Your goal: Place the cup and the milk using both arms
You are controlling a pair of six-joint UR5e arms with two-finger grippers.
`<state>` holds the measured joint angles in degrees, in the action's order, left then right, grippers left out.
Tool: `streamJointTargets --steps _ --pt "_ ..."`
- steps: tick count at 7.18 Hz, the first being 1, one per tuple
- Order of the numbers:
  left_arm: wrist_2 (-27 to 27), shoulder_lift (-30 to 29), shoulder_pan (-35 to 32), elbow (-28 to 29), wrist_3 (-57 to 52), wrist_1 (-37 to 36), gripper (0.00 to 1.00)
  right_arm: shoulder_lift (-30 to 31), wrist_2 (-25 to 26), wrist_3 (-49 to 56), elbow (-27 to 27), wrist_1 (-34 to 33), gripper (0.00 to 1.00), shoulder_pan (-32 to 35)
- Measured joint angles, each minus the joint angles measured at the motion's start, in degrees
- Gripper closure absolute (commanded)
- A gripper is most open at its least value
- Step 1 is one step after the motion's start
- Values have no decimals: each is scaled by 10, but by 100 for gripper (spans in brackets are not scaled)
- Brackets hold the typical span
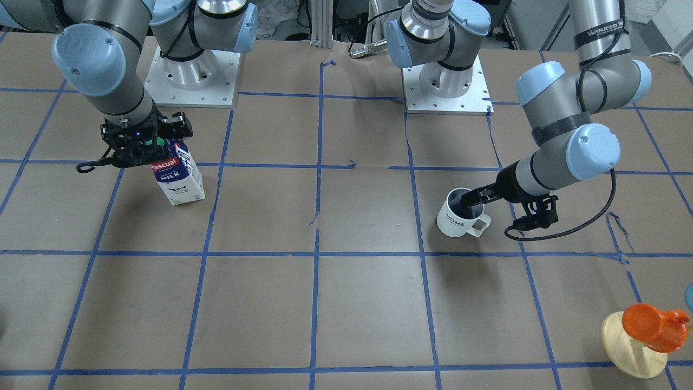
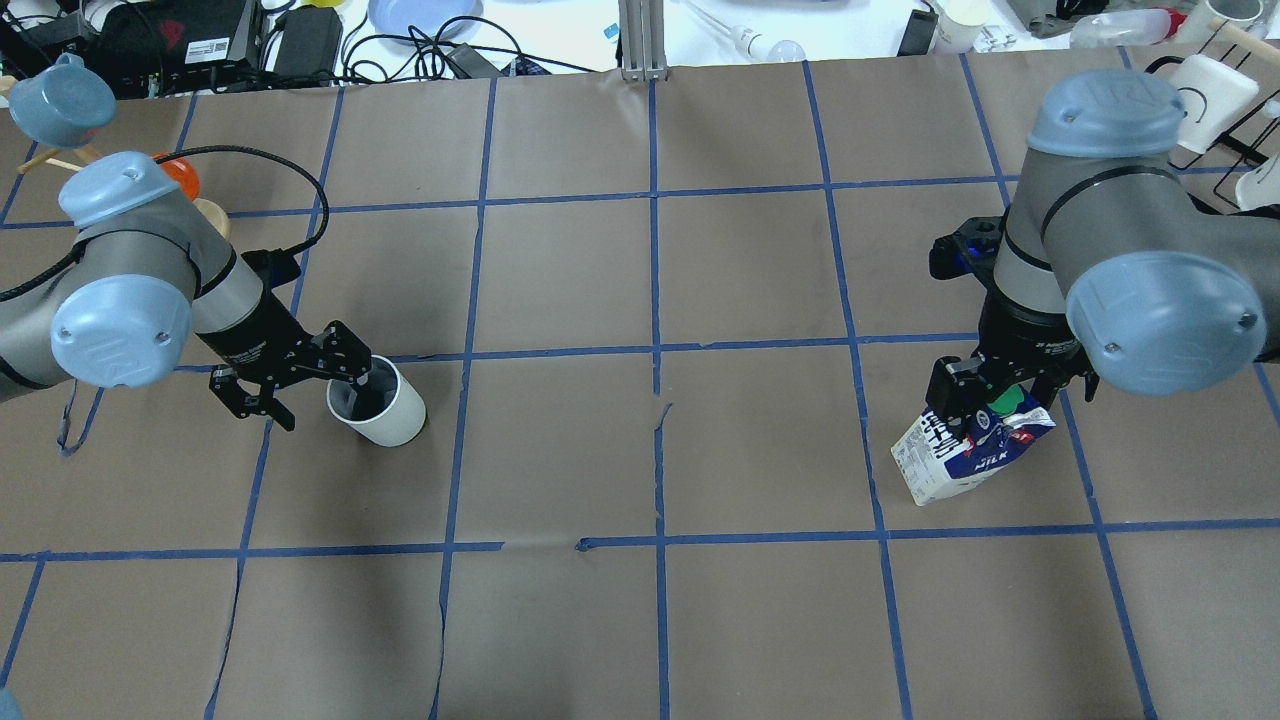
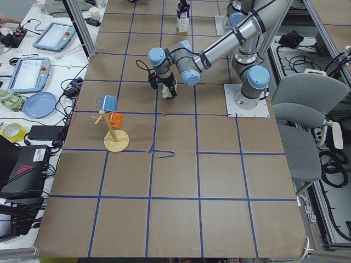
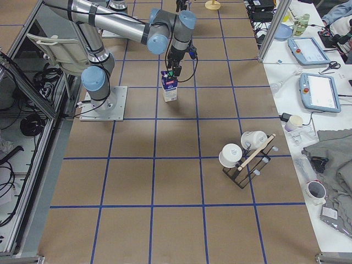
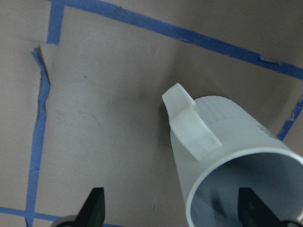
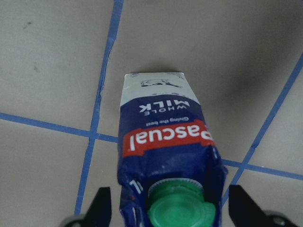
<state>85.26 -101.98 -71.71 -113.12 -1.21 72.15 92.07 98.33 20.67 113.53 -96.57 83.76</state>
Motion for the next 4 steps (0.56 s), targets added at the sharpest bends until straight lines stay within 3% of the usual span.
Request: streamJointTargets --steps 1,2,3,4 --pt "-1 -4 0 -1 1 -1 35 0 2 4 4 1 54 0" --pt "-2 -10 0 0 2 -3 87 0 2 10 6 1 74 0" --pt "-2 -14 0 1 6 -4 100 0 2 13 6 -1 95 0" --pt "-3 -17 0 3 14 -5 100 0 1 13 5 -4 100 0"
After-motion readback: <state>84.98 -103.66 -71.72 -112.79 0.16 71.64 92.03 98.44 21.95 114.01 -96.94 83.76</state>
